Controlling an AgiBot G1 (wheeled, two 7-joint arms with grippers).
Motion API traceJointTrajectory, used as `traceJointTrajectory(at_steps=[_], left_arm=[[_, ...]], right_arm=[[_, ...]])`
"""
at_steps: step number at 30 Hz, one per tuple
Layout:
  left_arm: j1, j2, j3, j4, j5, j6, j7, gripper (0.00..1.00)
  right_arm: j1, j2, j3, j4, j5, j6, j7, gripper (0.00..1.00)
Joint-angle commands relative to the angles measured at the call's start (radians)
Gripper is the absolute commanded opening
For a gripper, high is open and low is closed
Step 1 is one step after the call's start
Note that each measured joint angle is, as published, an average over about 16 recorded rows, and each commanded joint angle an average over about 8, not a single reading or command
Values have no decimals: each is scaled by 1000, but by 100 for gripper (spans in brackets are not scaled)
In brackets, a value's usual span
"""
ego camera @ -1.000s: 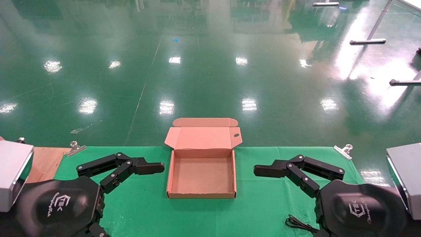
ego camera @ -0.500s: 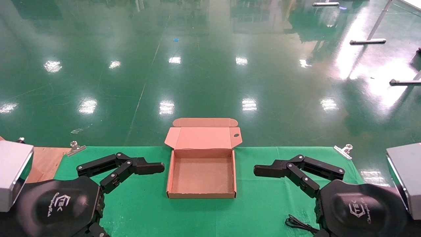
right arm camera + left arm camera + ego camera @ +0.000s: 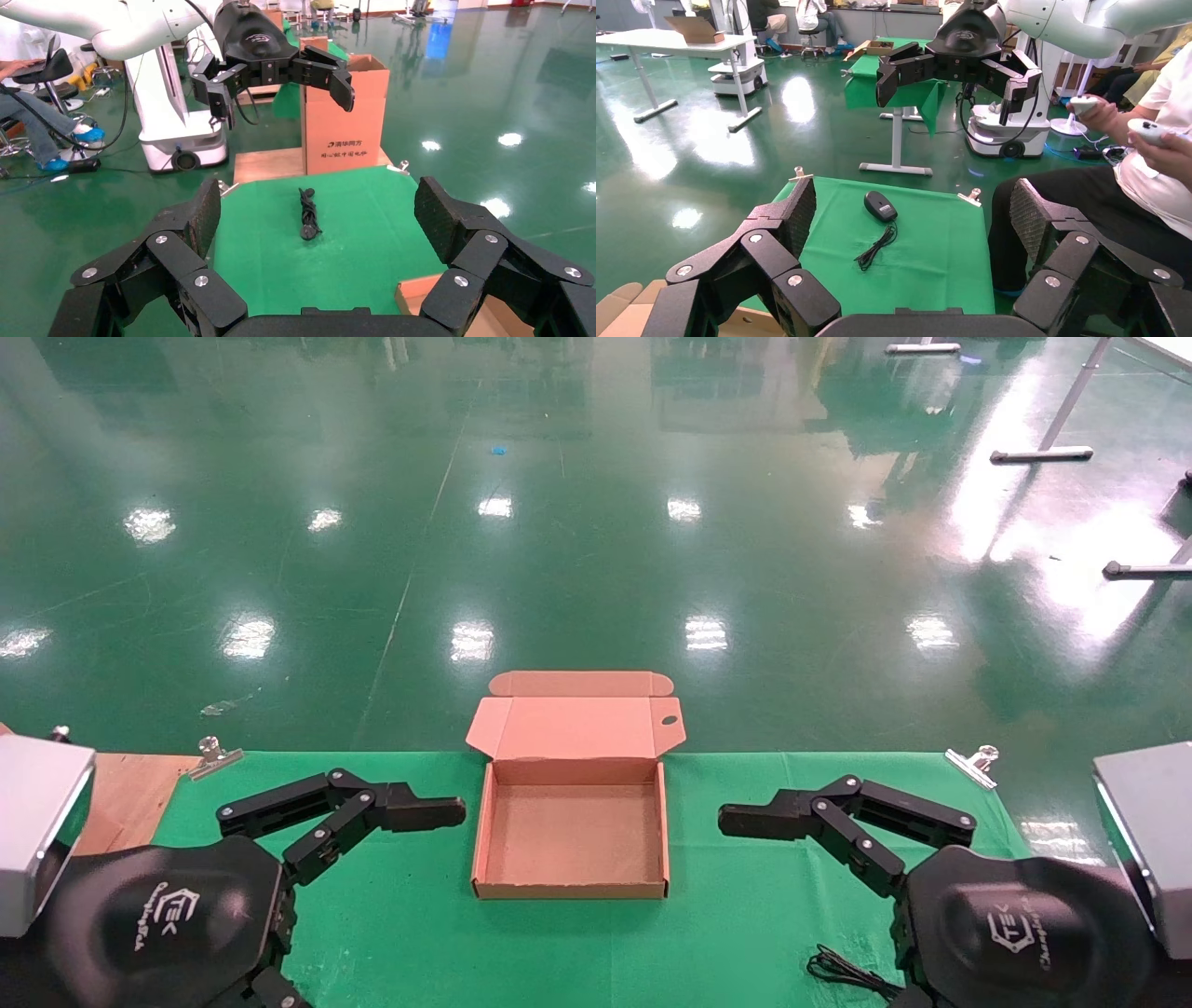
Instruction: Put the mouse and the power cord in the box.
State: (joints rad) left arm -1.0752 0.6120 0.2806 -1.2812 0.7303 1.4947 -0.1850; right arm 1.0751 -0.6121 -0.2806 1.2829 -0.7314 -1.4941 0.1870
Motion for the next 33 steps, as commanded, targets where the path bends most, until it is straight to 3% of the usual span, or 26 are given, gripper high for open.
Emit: traceJointTrajectory(at_steps=[1,9,14,26,33], left_arm=[[0,0,0,0,0,0,0,100],[2,3,5,3,4,4,1,100],[-6,7,29,23,64,21,32,100],[-120,44,168,174,408,52,161,100],[-248,104,268,373,654,42,273,100]], right_arm=[[-1,1,1,1,1,-1,1,100],[-1,-9,-3,-5,1,0,-4,100],[15,-24,-34,-15,-71,-9,-27,100],[211,-95,-236,-54,-574,-28,-66,100],[350,-174,-382,-105,-925,-43,-59,100]])
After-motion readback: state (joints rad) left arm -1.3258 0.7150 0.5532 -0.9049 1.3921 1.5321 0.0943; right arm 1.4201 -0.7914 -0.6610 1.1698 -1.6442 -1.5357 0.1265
